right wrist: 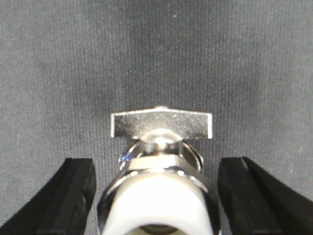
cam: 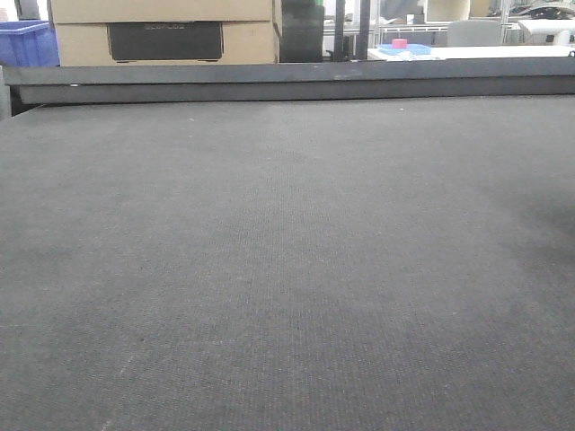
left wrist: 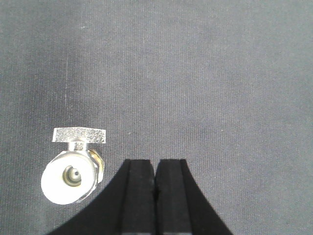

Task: Place valve from conveyor to right shelf box
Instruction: 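Close the right gripper around the silver valve body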

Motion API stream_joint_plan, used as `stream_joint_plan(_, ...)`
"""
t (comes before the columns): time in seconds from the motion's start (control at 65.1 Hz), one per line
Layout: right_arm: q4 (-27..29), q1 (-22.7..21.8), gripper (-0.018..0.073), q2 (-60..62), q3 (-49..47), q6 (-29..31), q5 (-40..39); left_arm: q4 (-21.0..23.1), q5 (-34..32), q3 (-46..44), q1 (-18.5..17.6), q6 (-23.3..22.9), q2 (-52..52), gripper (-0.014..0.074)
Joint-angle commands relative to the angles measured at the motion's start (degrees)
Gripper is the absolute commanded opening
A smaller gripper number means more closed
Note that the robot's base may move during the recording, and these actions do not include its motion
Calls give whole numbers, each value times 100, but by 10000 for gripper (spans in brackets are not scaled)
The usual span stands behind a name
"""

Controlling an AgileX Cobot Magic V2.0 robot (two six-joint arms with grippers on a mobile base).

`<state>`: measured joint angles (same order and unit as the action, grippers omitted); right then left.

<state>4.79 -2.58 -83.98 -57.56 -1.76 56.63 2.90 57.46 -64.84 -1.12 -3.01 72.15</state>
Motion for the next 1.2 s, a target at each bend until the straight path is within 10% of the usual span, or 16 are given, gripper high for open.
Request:
stream_joint_plan(0.0,-41,-5,403,-5,16,36,-53,18,-50,-55,12,-27,-19,-111)
stream_joint_plan(0.323,-41,-5,295,-5,16,36,66,45,11,-55,12,-27,-19,-111)
stream_joint_plan(0.522,-41,-5,-171,-5,16,36,223,104,55,-55,205,-471,-19,-111)
stream_joint_plan(0.768,-41,-5,-163,470,-521,36,478,23,667,-111,722,358,-19,-100)
stream_joint_plan(1.183,50,-5,-163,1032,-1154,36,572,-768,409,-111,740,496,266,449)
